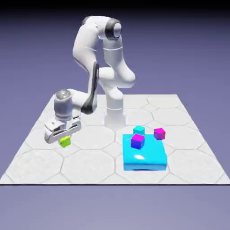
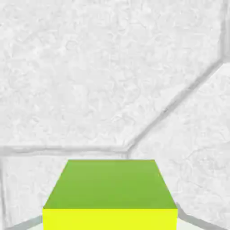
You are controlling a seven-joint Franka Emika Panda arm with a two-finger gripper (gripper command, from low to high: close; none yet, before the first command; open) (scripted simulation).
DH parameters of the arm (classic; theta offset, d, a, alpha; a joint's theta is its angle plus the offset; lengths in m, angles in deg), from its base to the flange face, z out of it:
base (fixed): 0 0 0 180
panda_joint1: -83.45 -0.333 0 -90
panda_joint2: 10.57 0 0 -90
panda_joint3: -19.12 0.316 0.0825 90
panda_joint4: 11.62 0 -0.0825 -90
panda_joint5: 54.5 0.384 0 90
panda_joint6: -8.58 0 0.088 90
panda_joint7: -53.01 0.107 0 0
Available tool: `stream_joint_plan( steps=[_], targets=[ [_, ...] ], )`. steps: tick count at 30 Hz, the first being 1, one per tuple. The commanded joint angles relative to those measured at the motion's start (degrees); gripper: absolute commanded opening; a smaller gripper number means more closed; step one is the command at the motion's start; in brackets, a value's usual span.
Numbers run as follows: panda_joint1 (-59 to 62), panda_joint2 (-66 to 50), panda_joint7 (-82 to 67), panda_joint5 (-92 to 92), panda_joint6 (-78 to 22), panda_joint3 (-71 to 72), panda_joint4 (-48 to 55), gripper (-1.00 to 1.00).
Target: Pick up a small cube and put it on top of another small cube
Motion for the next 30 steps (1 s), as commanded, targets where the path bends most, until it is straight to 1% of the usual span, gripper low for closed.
stream_joint_plan(
  steps=[1, 24, 25, 30],
  targets=[
    [-1.2, 1.6, 0.5, 0.3, -0.9, 0.5, -0.8, -1.00],
    [-48.1, 38.8, 10.9, 7.1, -22.7, 13.0, -18.5, -1.00],
    [-48.1, 38.8, 10.9, 7.1, -22.7, 13.0, -18.5, -1.00],
    [-45.8, 29.5, 13.0, 3.8, -10.2, 13.1, -21.7, -1.00]
  ],
)
